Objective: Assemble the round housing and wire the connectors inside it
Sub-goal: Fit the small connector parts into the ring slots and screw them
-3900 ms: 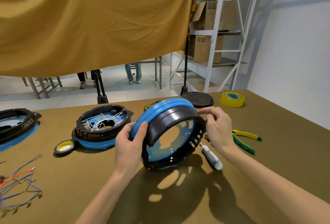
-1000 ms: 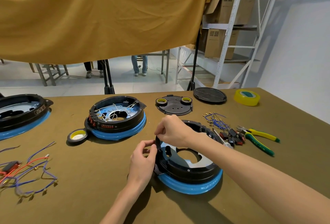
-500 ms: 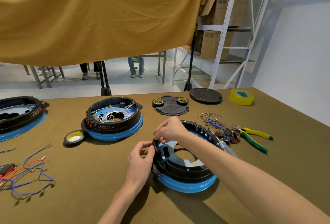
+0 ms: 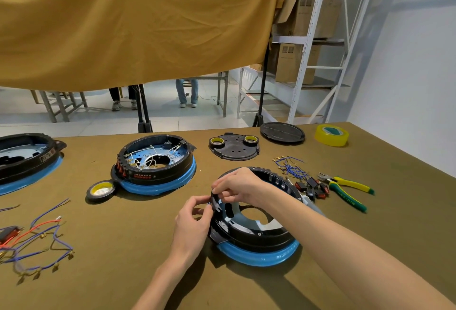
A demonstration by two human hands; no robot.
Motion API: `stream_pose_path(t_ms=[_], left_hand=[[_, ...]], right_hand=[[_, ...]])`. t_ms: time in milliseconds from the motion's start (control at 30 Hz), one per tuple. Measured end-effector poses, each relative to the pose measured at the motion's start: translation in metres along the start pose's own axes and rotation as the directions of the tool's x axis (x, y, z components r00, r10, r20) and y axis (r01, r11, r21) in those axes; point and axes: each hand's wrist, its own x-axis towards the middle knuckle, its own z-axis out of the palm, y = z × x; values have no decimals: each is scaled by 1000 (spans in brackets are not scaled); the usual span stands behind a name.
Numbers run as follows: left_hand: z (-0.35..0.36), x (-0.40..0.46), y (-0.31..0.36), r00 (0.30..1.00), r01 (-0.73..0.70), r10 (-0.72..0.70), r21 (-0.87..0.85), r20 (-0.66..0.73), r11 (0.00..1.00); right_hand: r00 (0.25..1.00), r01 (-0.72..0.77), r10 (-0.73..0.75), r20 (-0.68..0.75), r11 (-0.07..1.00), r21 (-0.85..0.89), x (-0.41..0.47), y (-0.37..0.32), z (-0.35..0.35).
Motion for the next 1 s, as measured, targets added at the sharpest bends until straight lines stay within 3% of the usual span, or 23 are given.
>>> stream_pose_path(t_ms=[200, 567, 833, 1000], left_hand=[[-1, -1, 0, 1000, -2, 2, 12, 2, 1000], [0, 0, 1, 1000, 0, 0, 24, -1, 1000], [0, 0, 1, 1000, 0, 0, 35, 3, 999], [0, 1, 0, 1000, 1, -1, 48, 2, 999]], right_hand=[[999, 12, -9, 35, 996, -88, 4, -8, -1], [981, -175, 169, 92, 982, 70, 10, 2, -3], [972, -234, 228, 54, 953, 194, 8, 4, 3], [983, -179, 182, -7, 976, 123, 7, 5, 5]])
